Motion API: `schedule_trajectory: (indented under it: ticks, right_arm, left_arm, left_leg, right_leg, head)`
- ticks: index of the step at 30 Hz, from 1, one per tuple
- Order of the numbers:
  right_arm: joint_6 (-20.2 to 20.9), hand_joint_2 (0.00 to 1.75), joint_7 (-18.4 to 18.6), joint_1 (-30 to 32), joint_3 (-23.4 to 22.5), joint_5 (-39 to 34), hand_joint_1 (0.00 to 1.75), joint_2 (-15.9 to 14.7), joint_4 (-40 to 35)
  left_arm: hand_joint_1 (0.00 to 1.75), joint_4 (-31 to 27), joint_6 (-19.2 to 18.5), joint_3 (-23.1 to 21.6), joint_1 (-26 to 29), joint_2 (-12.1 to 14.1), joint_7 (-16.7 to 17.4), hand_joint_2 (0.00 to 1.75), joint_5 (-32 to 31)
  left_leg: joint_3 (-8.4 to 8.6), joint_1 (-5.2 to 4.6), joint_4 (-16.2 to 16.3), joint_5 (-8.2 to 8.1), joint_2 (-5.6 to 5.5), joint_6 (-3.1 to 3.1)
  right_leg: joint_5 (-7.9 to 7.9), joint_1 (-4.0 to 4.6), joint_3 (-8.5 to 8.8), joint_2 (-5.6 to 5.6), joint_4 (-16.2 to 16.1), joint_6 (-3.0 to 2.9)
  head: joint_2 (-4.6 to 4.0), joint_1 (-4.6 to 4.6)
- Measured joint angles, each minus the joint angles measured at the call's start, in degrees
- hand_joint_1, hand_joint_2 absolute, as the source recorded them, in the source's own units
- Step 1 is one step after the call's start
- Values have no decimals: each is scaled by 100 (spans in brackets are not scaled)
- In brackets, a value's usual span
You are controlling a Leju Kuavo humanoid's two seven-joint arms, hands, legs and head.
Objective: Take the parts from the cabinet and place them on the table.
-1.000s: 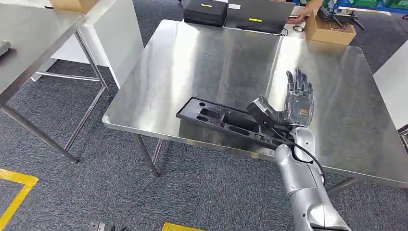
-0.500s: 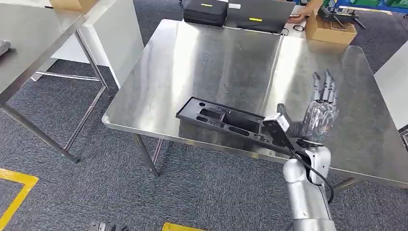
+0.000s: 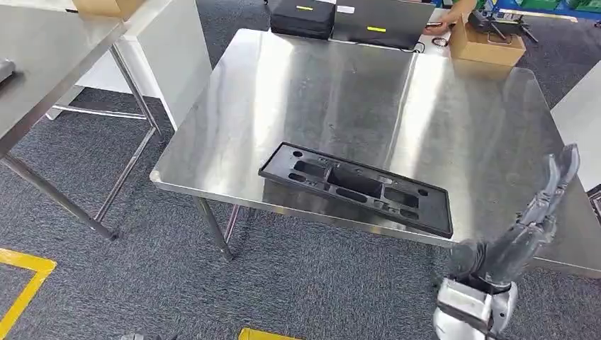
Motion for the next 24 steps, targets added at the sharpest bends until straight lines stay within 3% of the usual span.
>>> schedule_trajectory:
  ticks: [7,12,13,14,15,17,18,19,20,22,23,24]
  right_arm:
    - [1172,0,-297,658,625,-521,0,-170,-242]
    - [1311,0,-413,835,784,-635,0,-183,-231]
    - [1317,0,-424,842,804,-635,0,-181,-231]
    - [1319,0,-430,859,811,-635,0,-188,-231]
    - [1322,0,-441,863,813,-635,0,-188,-231]
    - [1328,0,-448,884,813,-640,0,-194,-225]
    - [1330,0,-450,901,811,-642,0,-201,-222]
    - [1335,0,-450,921,813,-644,0,-207,-216]
    - [1335,0,-450,929,811,-651,0,-214,-214]
    - [1335,0,-452,928,813,-651,0,-214,-214]
    - [1335,0,-452,927,813,-653,0,-214,-214]
    - [1335,0,-454,934,813,-653,0,-216,-212]
  left_arm:
    - [0,0,-15,260,115,0,212,0,245]
    - [0,0,-15,426,140,-2,262,0,302]
    - [0,0,-15,444,140,-2,262,0,306]
    - [0,0,-18,452,144,-17,264,0,306]
    - [0,0,-20,461,143,-20,264,0,306]
    - [0,0,-20,479,143,-20,264,0,306]
    - [0,0,-18,492,143,-20,264,0,306]
    - [0,0,-18,507,146,-22,267,0,306]
    - [0,0,-18,520,149,-33,271,0,306]
    - [0,0,-18,522,149,-42,273,0,306]
    - [0,0,-18,524,150,-48,275,0,306]
    - [0,0,-18,524,150,-48,275,0,306]
  left_leg:
    - [15,-37,8,-41,-2,16]
    - [21,-96,10,-80,-7,81]
    - [54,-71,-38,-60,-5,111]
    - [110,-37,-84,-38,2,143]
    - [130,-27,-92,-48,16,182]
    - [153,-34,-92,-71,24,211]
    - [154,-41,-89,-79,21,214]
    - [159,-51,-88,-84,13,207]
    - [168,-53,-85,-93,-1,194]
    - [210,-48,-83,-114,-18,160]
    - [234,-47,-81,-128,-26,136]
    - [247,-65,-78,-149,-33,92]
  right_leg:
    - [-13,-54,6,1,-8,26]
    - [-29,-107,26,0,-37,81]
    - [-50,-84,50,1,-35,112]
    - [-111,-105,29,-1,118,102]
    - [-293,-96,-111,3,444,45]
    - [-700,-95,-615,6,1375,-31]
    - [-815,-84,-837,8,1756,-32]
    - [-811,-76,-985,8,1961,0]
    - [-685,-76,-961,8,1829,42]
    - [-203,-76,-524,6,865,129]
    - [-26,-82,-254,2,329,133]
    - [82,-52,-128,3,231,58]
  head:
    - [0,2]
    - [0,-2]
    - [0,0]
    - [0,6]
    - [0,13]
    - [0,17]
    - [0,20]
    - [0,24]
    - [0,15]
    - [0,20]
    - [0,26]
    - [0,15]
